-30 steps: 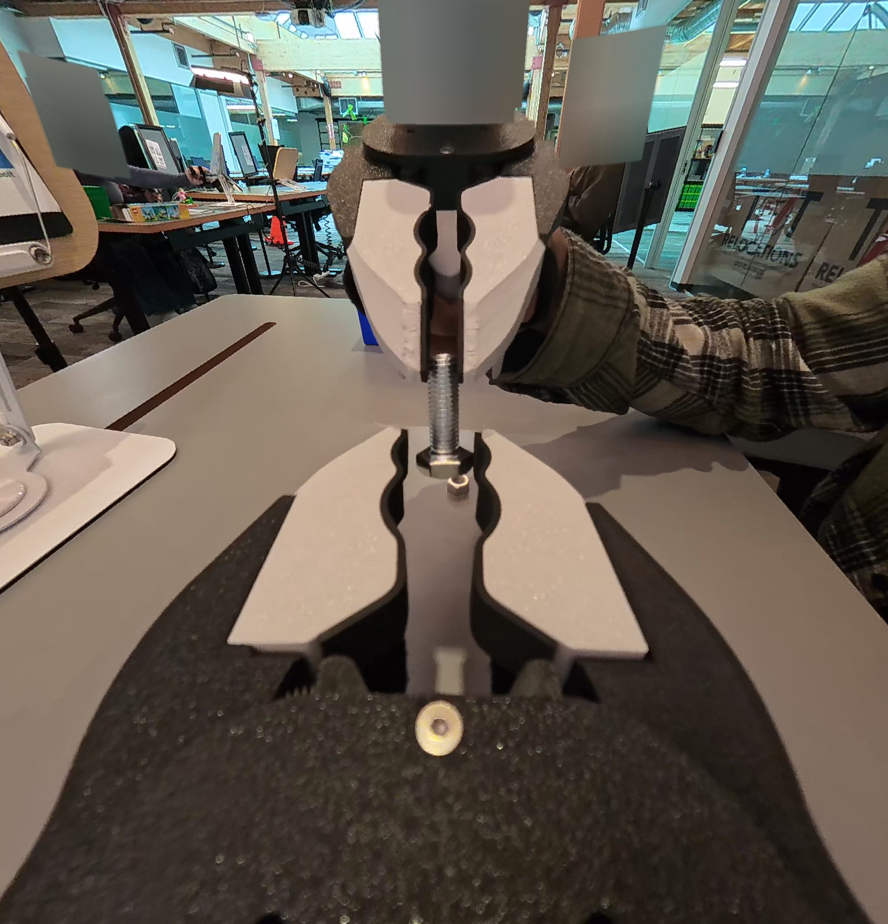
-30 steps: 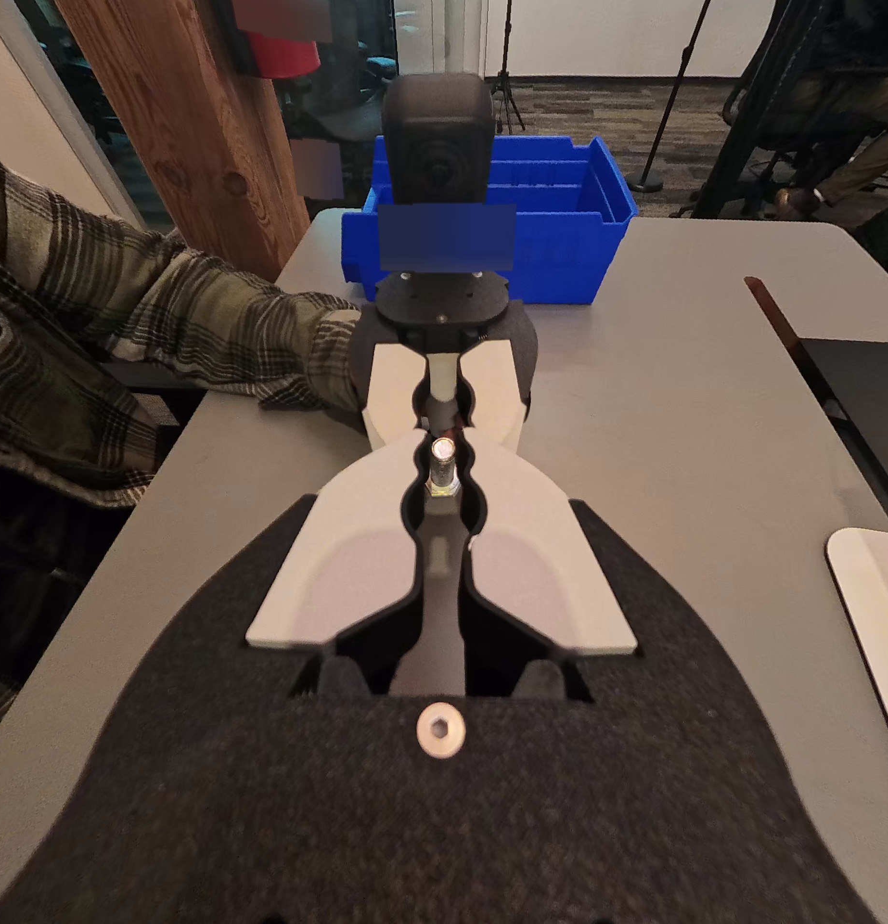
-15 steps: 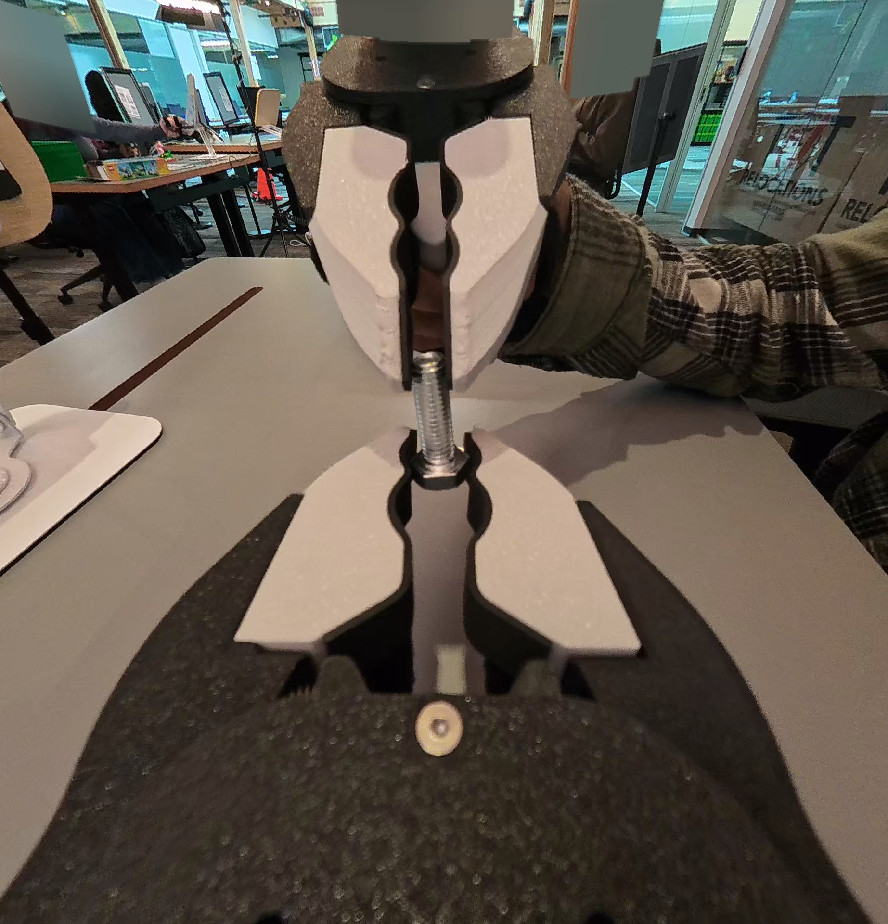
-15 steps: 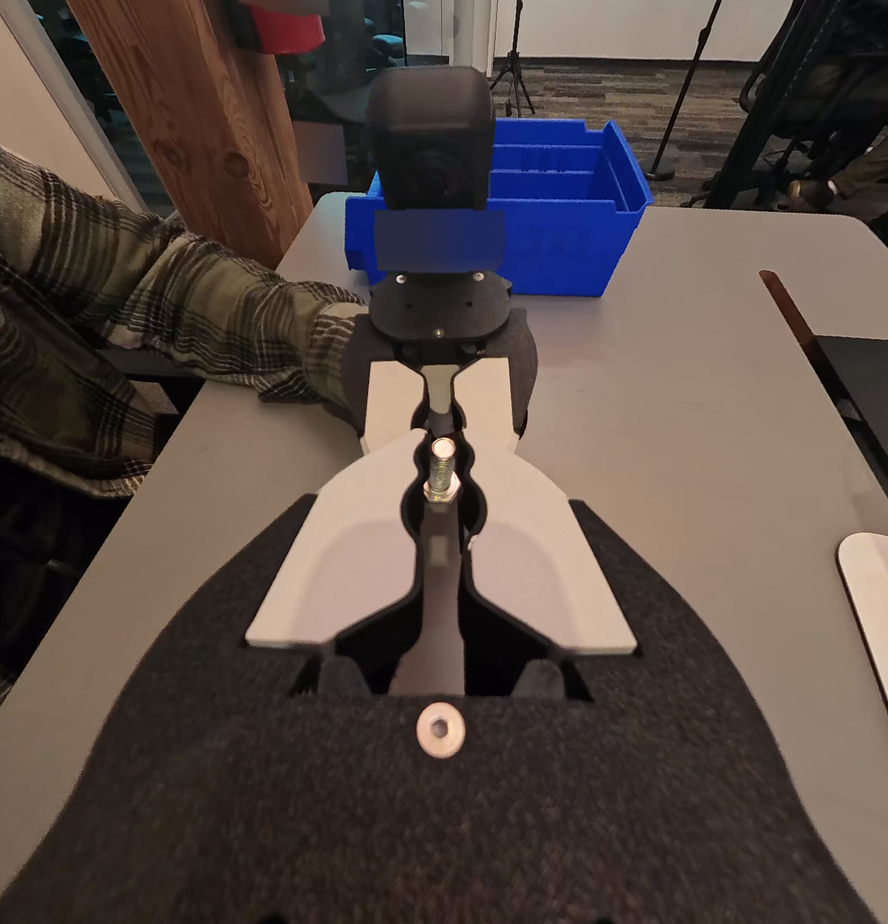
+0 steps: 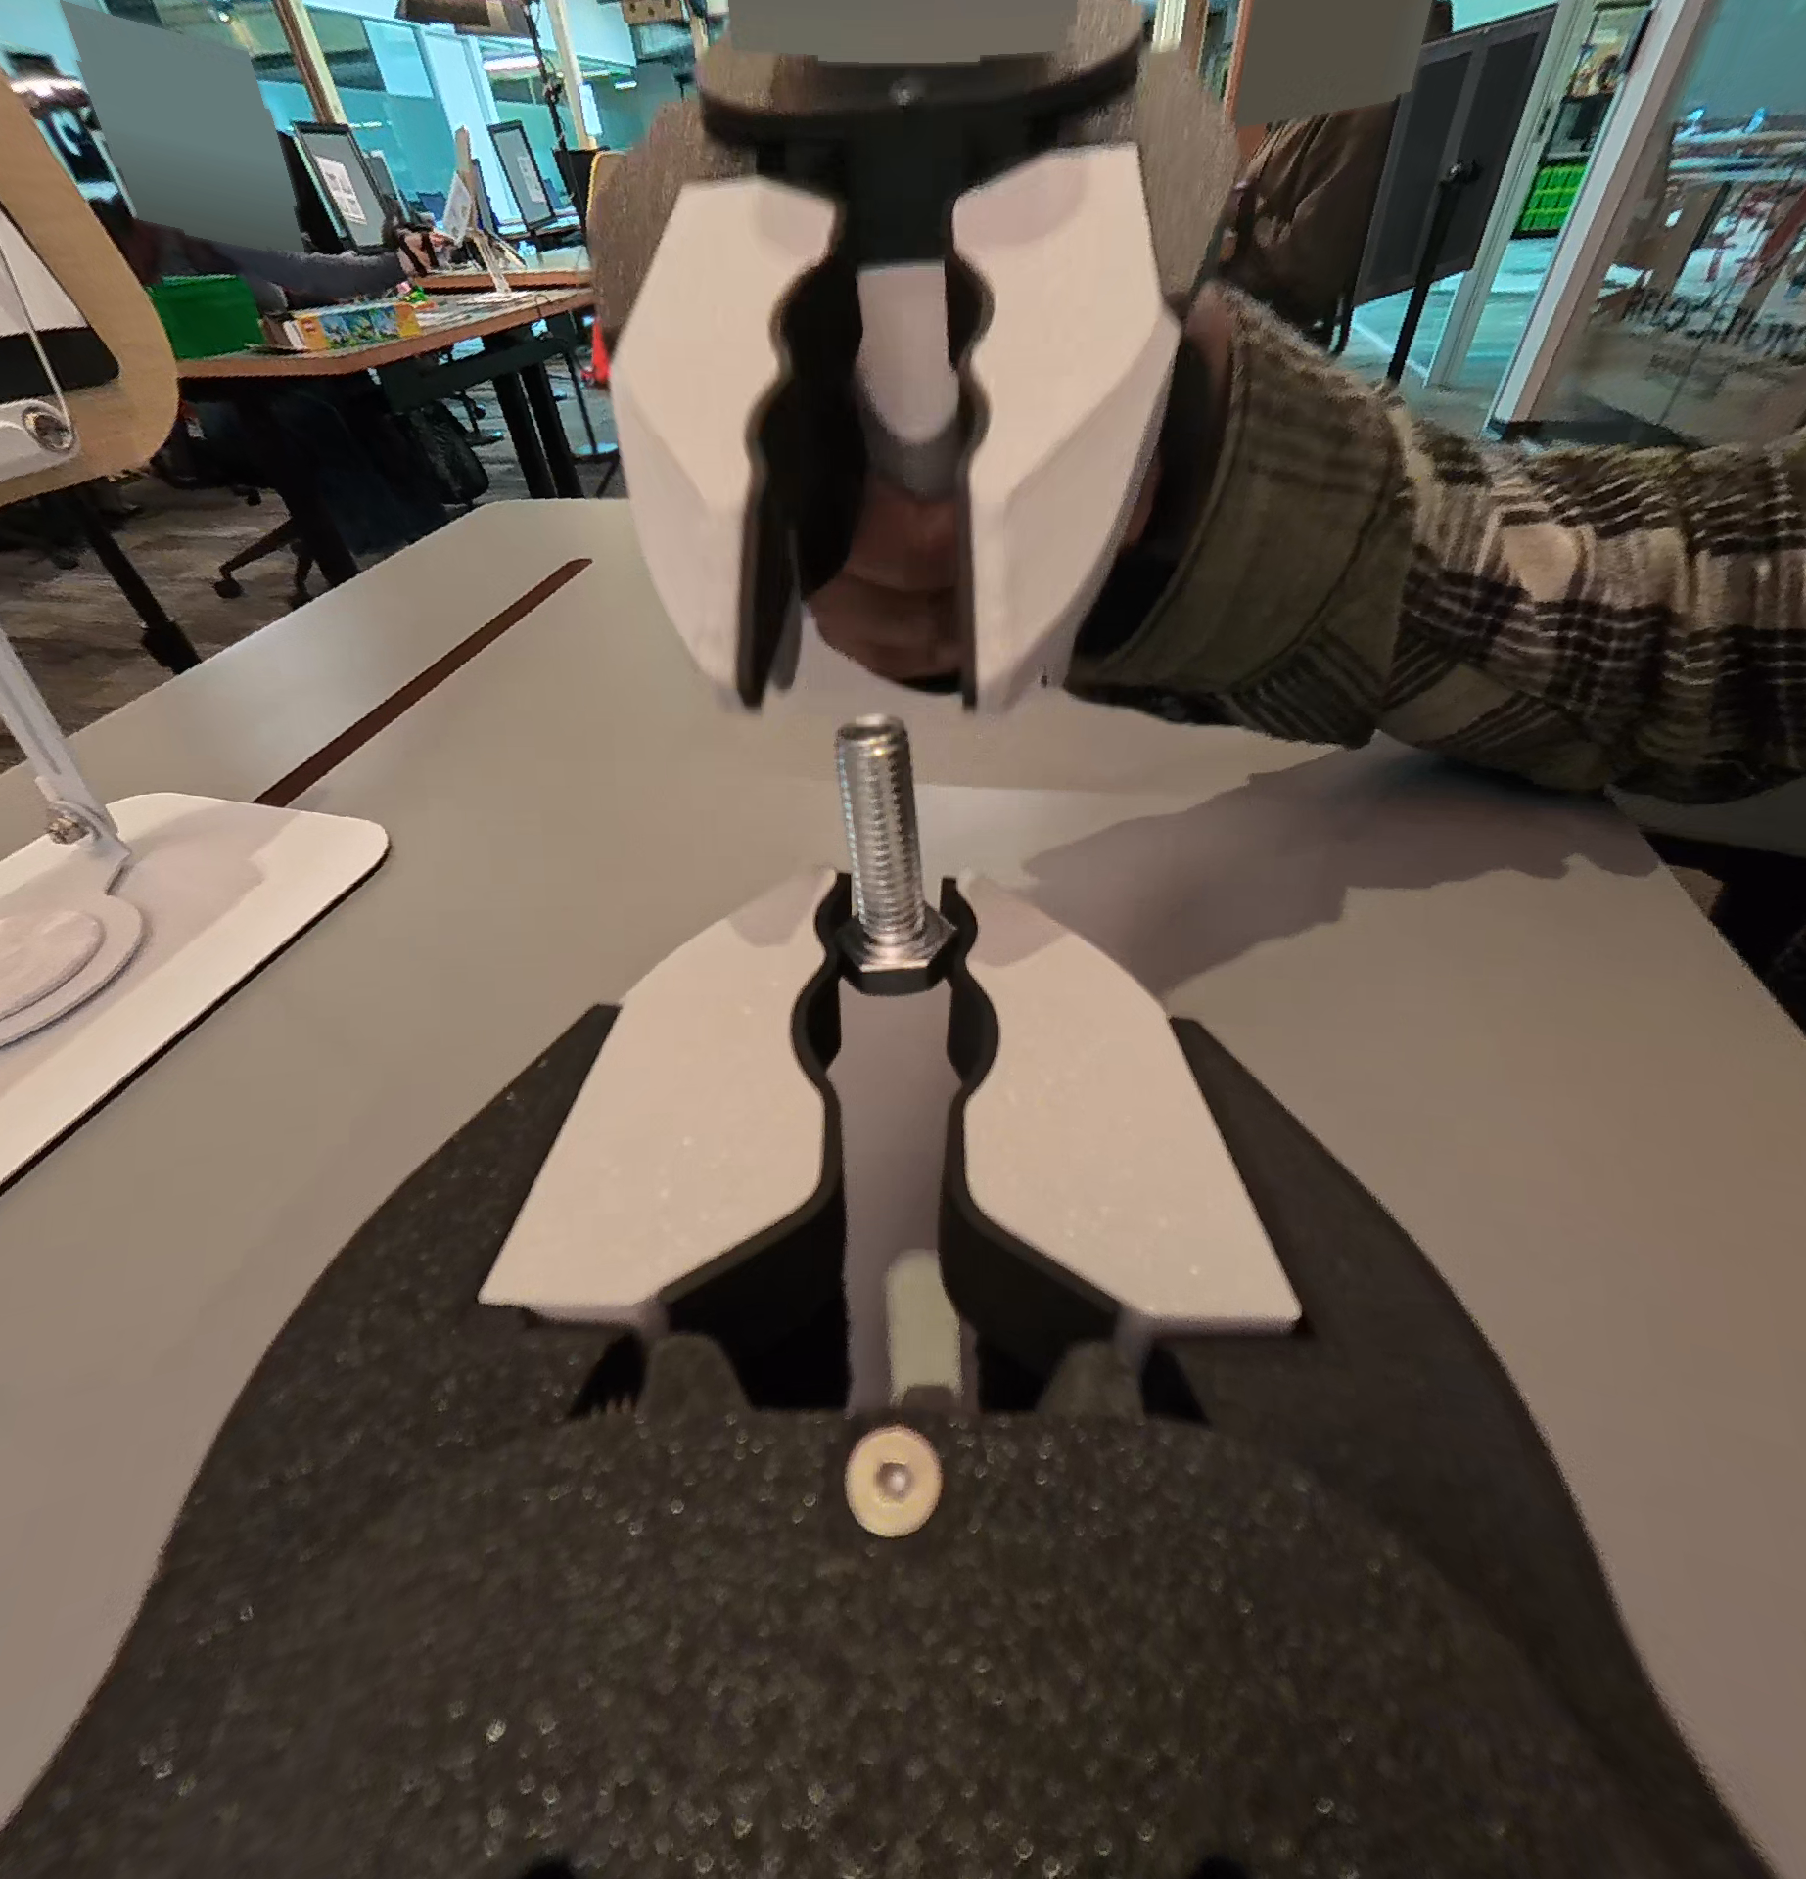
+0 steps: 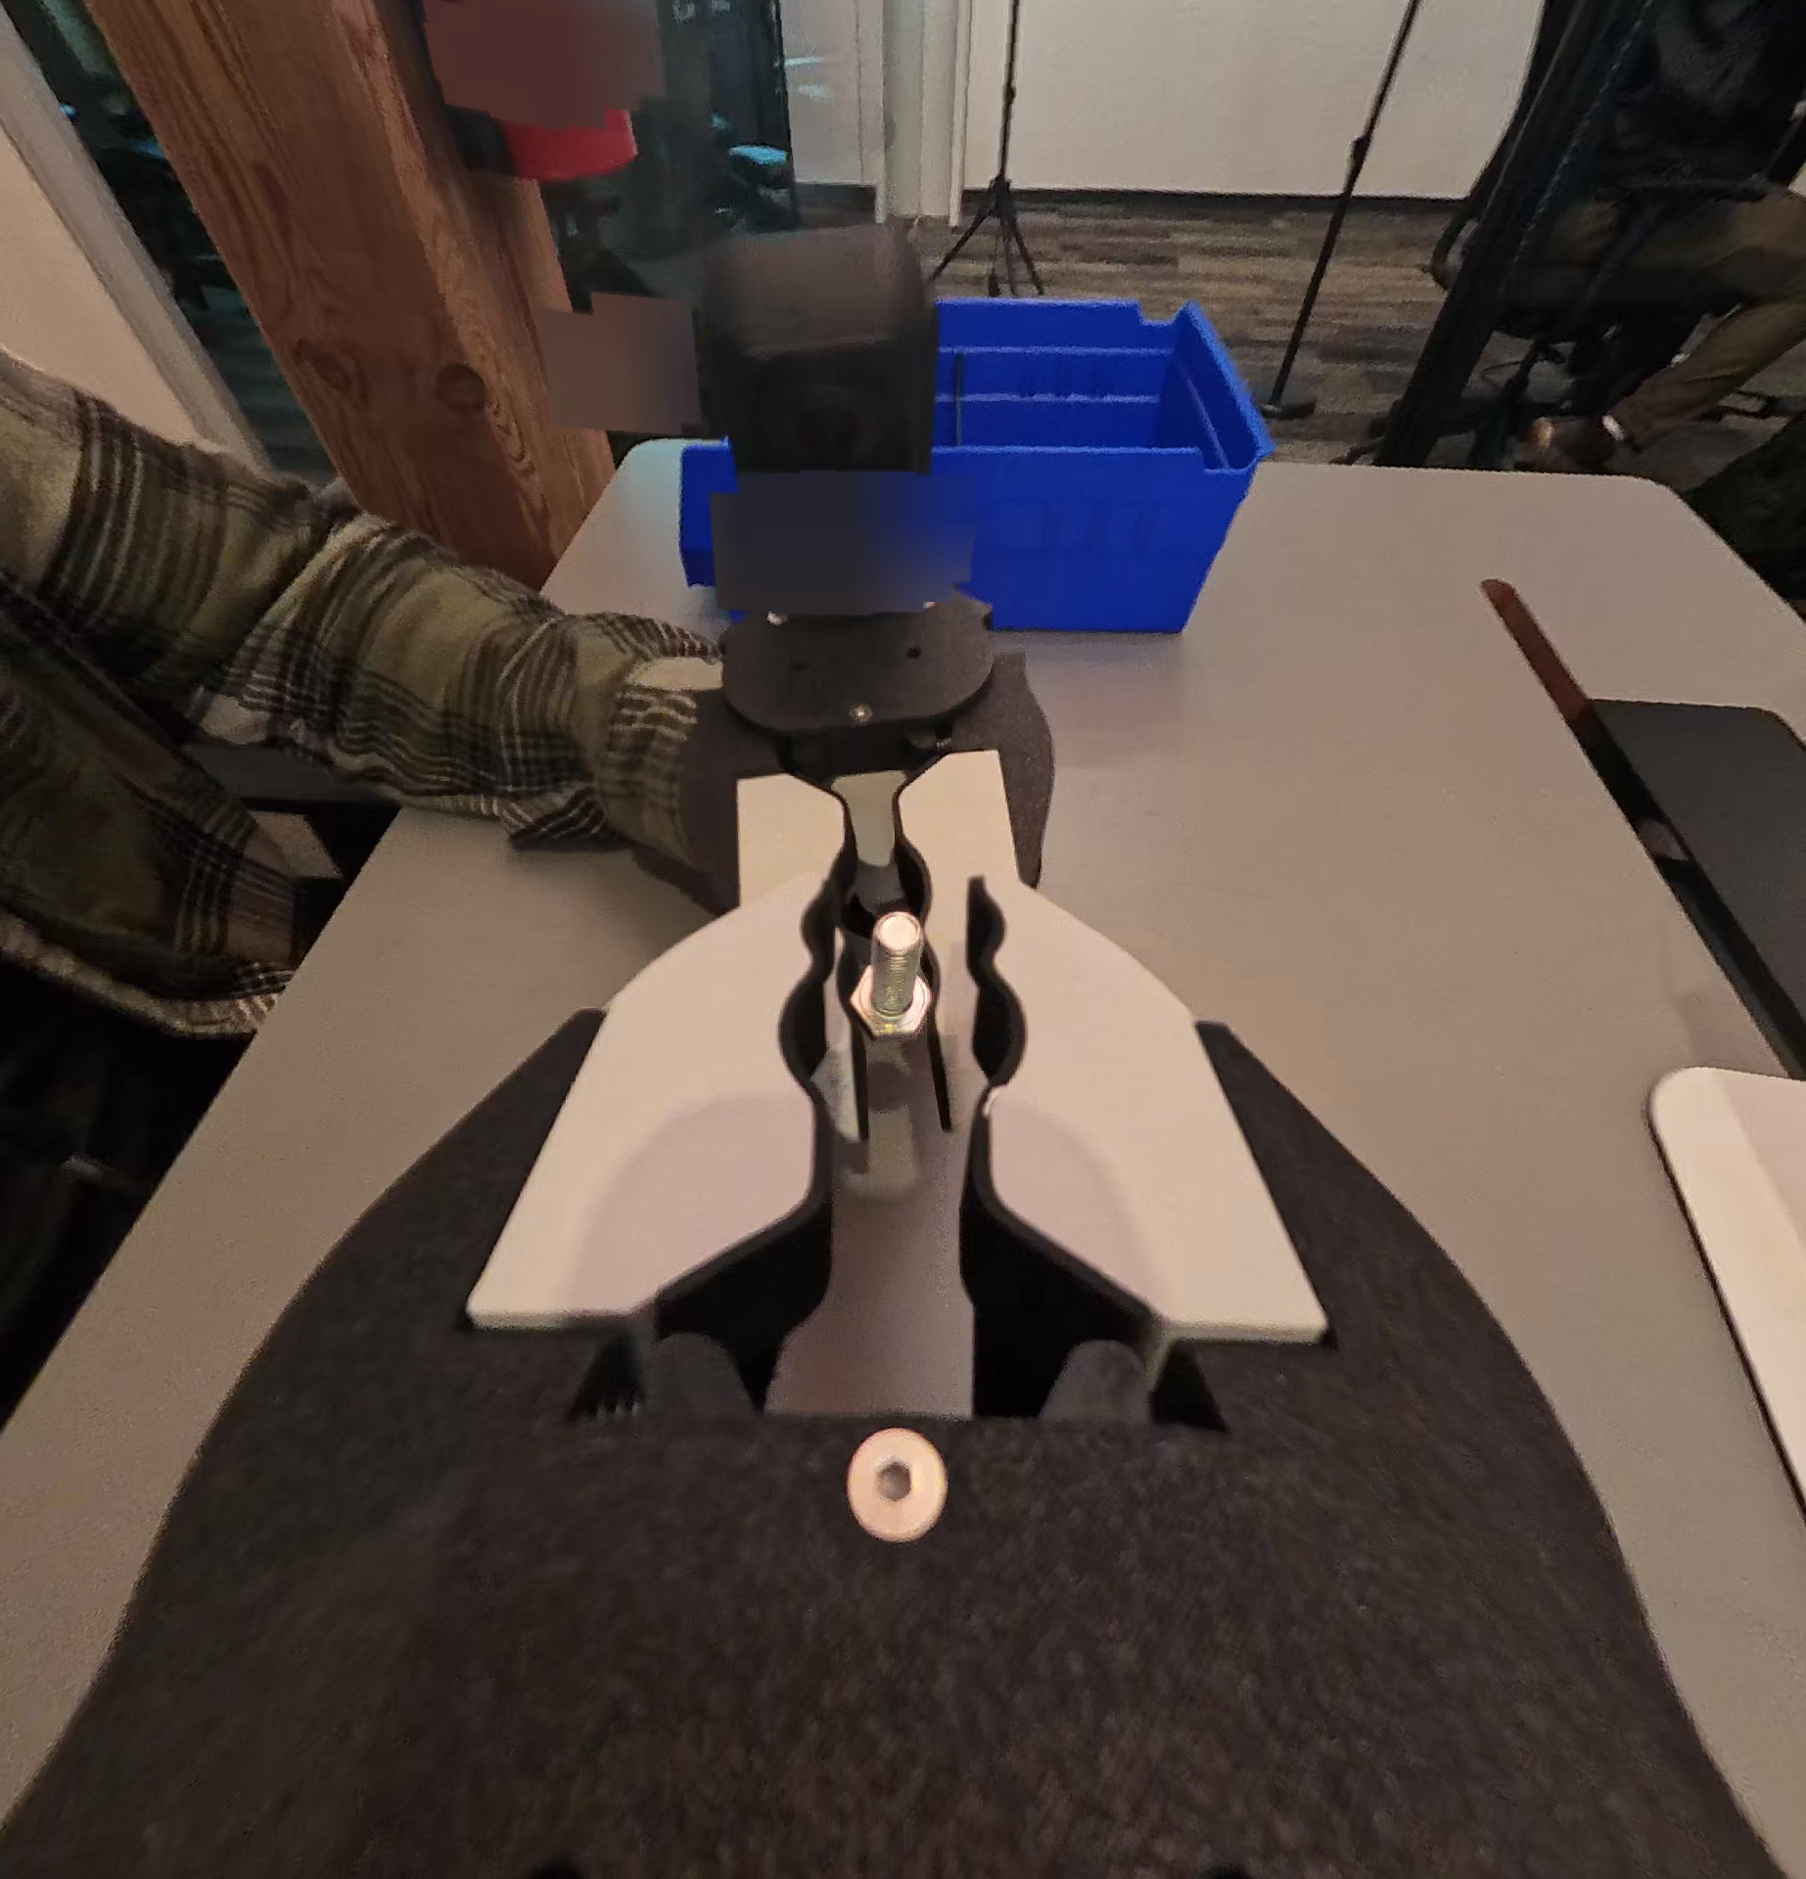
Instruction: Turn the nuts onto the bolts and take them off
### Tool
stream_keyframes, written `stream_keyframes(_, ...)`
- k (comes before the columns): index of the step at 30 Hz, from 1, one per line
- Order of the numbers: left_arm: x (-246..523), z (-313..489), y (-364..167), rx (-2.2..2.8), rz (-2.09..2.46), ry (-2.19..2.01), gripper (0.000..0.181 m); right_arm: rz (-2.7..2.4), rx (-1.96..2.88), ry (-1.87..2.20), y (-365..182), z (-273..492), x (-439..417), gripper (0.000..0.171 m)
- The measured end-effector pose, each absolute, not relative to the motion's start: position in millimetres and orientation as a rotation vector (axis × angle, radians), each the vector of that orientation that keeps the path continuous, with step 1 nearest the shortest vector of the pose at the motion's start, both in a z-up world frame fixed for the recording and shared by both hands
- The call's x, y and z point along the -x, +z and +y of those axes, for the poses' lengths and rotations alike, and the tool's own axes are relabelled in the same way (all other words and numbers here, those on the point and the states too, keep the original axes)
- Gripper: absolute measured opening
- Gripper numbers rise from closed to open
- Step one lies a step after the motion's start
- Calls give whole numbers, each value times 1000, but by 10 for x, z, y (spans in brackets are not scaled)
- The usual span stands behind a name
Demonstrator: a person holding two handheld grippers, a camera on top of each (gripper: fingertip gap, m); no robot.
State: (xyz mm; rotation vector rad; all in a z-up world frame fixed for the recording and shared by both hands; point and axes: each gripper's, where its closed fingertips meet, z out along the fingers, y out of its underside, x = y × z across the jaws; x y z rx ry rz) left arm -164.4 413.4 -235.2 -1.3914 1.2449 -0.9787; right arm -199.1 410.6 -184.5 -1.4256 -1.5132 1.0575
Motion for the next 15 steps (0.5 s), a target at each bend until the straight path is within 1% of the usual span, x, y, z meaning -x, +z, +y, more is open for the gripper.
stream_keyframes(4, 1657, 4159, -2329, 1388, 1210, -959, 16, -1354, 1513, 950, -1806, 4182, 1554, 24)
stream_keyframes(9, 1743, 4220, -2227, 1404, 1094, -998, 16, -1268, 1824, 760, -2505, 4164, 858, 26)
stream_keyframes(13, 1811, 4216, -2240, 1423, 1060, -981, 17, -1284, 1988, 665, -2982, 4089, 690, 28)
stream_keyframes(15, 1841, 4205, -2247, 1422, 1054, -949, 16, -1322, 2043, 618, -3160, 4069, 688, 32)
